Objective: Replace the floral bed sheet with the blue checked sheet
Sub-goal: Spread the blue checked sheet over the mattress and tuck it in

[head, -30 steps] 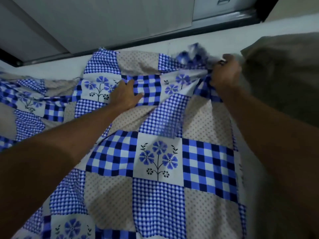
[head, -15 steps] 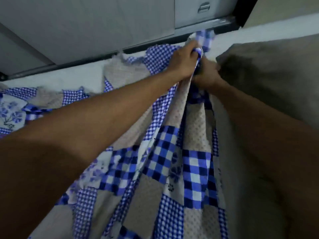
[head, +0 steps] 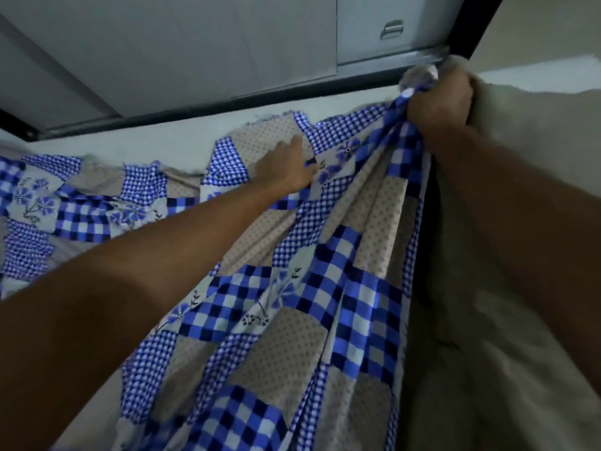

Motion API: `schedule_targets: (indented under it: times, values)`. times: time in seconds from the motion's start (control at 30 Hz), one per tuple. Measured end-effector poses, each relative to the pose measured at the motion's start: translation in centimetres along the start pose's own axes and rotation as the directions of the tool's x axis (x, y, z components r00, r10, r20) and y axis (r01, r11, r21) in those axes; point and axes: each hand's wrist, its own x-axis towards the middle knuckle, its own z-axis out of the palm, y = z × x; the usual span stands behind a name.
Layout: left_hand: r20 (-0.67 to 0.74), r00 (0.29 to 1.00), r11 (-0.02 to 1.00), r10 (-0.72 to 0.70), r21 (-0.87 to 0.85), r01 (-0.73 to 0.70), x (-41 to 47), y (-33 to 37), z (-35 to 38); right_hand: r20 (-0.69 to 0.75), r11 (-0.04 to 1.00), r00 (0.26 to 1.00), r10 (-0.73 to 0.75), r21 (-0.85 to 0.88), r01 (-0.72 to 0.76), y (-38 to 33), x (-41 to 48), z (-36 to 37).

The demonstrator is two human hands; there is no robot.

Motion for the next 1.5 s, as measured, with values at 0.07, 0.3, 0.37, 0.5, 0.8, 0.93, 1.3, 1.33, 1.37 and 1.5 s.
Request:
schedule_targets:
  times: [0.07,0.3,0.37,0.5,0.8,0.93,1.3,1.33,1.37,1.5]
  values:
    - [0.082,0.986,0.977,-0.144,0.167,0.129,-0.5,-3.4,1.1,0.107,0.990,0.990,-0.087,-0.100,0.098,0.1,-1.2,-0.2]
    - [-0.020,0.997,0.994,-0.075,0.082,0.077,0.2,-4.8,4.3,0.493,0.831,0.822,-0.284,-0.301,0.468,3.2,-5.6,3.7]
    - [-0.129,0.990,0.998,-0.062,-0.004,0.062,0.8,-3.0,3.0,0.481,0.756,0.811,-0.332,-0.378,0.534,4.0,-6.2,4.7]
    - [-0.445,0.893,0.973,0.068,-0.169,-0.158,2.2,4.4,-1.0,0.320,0.669,0.813,-0.487,-0.461,0.582,3.6,-7.0,5.3]
    - [-0.273,0.960,0.685,0.053,-0.690,-0.234,4.0,9.9,1.7,0.393,0.918,0.840,-0.374,0.283,0.276,4.2,-5.7,7.4]
    - [-0.138,0.975,0.624,0.176,-0.750,-0.219,4.2,7.5,2.9,0.383,0.960,0.881,-0.279,0.142,0.242,4.8,-5.6,8.9]
    - [-0.419,0.907,0.973,-0.038,-0.224,-0.063,4.5,-15.3,0.7,-0.028,0.634,0.636,-0.772,-0.116,0.765,-2.2,-6.8,13.5]
    - [-0.358,0.933,0.983,-0.030,-0.181,-0.038,5.3,-17.1,0.5,0.014,0.588,0.600,-0.800,-0.182,0.788,-3.3,-7.0,14.3]
    - [-0.296,0.955,0.988,-0.005,-0.149,-0.041,5.8,-18.4,0.6,0.087,0.558,0.586,-0.806,-0.218,0.801,-4.3,-7.2,15.1]
    - [-0.134,0.991,0.989,-0.002,-0.145,-0.017,7.5,-18.8,0.1,0.521,0.684,0.715,-0.466,-0.301,0.665,-4.9,-6.5,18.7]
